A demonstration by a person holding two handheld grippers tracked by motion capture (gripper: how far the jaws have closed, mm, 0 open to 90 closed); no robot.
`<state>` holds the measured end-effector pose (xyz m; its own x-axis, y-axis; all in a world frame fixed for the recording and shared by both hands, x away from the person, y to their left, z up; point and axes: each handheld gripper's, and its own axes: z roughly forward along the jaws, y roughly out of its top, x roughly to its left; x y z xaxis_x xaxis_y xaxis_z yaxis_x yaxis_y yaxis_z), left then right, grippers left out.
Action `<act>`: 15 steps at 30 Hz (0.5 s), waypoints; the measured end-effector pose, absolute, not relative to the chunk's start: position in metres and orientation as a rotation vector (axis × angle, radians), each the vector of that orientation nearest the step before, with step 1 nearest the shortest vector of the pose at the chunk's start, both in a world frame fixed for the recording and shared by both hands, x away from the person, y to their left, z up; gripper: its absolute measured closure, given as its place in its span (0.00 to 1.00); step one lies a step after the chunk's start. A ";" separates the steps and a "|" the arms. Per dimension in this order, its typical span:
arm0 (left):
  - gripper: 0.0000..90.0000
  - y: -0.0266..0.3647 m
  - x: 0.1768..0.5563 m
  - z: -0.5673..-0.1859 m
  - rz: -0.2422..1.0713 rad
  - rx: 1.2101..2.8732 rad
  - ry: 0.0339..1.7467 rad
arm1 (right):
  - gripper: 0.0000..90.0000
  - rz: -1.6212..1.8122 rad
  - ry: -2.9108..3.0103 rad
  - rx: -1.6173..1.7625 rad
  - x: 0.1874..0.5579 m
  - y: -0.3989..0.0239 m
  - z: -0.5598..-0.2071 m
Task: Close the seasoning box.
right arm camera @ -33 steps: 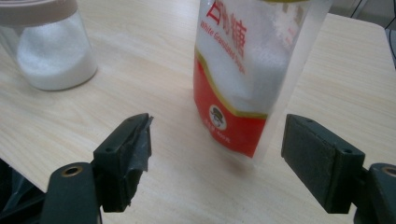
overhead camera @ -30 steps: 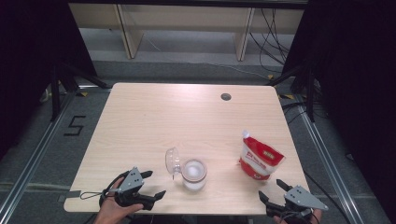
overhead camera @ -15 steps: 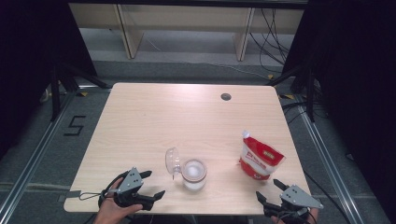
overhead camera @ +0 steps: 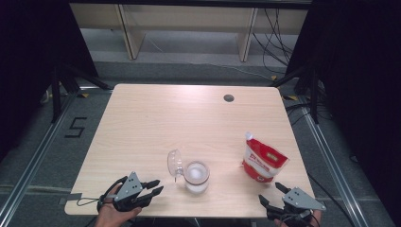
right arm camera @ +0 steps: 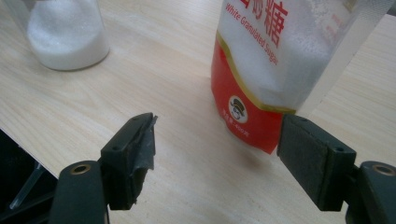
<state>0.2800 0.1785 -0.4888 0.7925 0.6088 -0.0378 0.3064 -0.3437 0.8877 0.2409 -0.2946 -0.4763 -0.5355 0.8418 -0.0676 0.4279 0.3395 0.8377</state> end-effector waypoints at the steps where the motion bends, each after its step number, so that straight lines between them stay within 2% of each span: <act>1: 0.94 0.179 0.281 -0.488 0.367 1.949 0.674 | 0.32 1.099 2.109 1.110 0.241 -0.294 -0.476; 3: 0.99 0.181 0.281 -0.487 0.392 1.969 0.673 | 0.32 1.102 2.102 1.120 0.241 -0.294 -0.477; 15: 0.99 0.177 0.282 -0.483 0.379 1.967 0.693 | 0.31 1.103 2.085 1.119 0.241 -0.294 -0.477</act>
